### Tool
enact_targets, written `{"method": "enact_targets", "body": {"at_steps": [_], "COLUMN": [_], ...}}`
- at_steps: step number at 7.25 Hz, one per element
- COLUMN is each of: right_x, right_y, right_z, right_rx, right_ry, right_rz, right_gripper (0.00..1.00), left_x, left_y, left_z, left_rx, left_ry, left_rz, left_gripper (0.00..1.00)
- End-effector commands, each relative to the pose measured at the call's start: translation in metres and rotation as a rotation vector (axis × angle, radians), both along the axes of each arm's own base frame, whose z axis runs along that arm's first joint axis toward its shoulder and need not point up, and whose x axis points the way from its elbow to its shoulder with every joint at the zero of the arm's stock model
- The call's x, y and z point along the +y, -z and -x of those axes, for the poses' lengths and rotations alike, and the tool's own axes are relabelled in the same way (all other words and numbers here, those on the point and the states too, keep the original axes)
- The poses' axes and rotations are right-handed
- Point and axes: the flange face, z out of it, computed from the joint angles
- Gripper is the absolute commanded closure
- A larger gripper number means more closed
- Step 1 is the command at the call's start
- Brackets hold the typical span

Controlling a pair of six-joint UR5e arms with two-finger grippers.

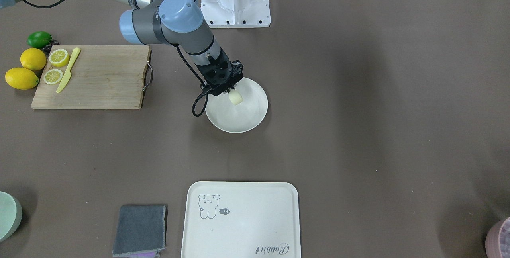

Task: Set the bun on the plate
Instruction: 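Lower the bun onto the white plate and open the right gripper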

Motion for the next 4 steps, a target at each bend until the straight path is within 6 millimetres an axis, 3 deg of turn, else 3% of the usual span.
{"method": "enact_targets", "body": {"at_steps": [1, 4], "right_x": [0.0038, 0.0037], "right_y": [0.0011, 0.0098], "right_z": [0.0022, -0.0002], "right_rx": [-0.005, -0.018], "right_ry": [0.004, 0.001], "right_rz": [0.000, -0.008], "right_gripper": [0.00, 0.00], "left_x": [0.0005, 0.0007], "left_y": [-0.0013, -0.0005], "left_z": [0.0000, 0.0008], "left_rx": [0.000, 0.002], "left_ry": [0.000, 0.001], "left_rz": [0.003, 0.002], "left_gripper": [0.02, 0.02]}}
